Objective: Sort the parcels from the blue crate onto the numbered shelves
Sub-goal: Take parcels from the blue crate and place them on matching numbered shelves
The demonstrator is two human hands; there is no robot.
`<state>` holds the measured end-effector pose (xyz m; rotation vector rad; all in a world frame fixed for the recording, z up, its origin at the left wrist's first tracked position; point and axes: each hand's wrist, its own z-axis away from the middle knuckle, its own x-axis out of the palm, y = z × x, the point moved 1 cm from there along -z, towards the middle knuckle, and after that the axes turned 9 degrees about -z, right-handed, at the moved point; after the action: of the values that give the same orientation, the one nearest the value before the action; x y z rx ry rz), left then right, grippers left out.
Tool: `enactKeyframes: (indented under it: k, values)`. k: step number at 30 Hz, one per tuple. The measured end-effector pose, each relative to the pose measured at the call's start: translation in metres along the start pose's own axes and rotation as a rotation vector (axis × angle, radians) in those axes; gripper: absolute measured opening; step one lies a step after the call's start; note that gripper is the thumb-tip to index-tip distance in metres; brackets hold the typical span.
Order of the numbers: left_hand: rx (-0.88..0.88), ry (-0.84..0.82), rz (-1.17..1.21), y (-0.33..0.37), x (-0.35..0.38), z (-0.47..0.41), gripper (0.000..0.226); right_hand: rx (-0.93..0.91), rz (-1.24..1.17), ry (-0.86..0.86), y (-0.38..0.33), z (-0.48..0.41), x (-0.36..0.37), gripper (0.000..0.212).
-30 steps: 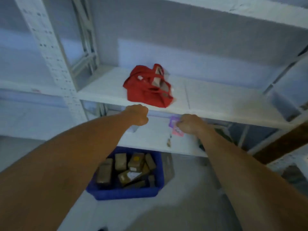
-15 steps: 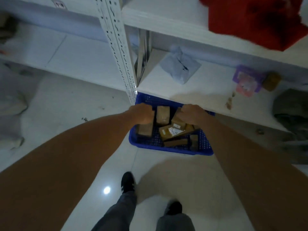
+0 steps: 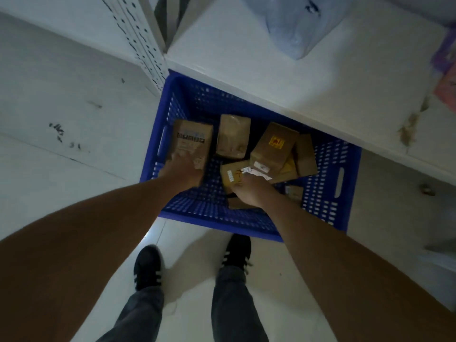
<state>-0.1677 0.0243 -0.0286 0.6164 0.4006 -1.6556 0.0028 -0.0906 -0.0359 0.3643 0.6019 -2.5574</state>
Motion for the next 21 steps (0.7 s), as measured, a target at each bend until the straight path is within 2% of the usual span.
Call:
enactKeyframes:
  k: [4,6,9,13,17,21]
  values:
    - [-0.18,0.022,0.092,-0.008,0.033,-0.055,0.101,0.02,-0.053,-0.056,0.0,-0.062,0.026,0.025]
    - [-0.238,0.053,0.112,-0.01,0.046,-0.076,0.113,0.008,-0.109,-0.065,-0.005,-0.082,0.038,0.033]
    - [-0.285,0.155,0.086,-0.008,0.063,-0.097,0.129,0.016,-0.201,-0.071,-0.007,-0.107,0.056,0.055]
    - [-0.362,0.2,0.047,-0.001,0.078,-0.109,0.151,0.045,-0.322,-0.038,-0.005,-0.117,0.075,0.054]
    - [-0.365,0.161,-0.005,0.005,0.084,-0.108,0.158,0.081,-0.394,-0.014,0.002,-0.11,0.091,0.061]
    - [-0.386,0.217,0.006,0.011,0.088,-0.111,0.151,0.094,-0.409,-0.009,0.012,-0.103,0.088,0.057]
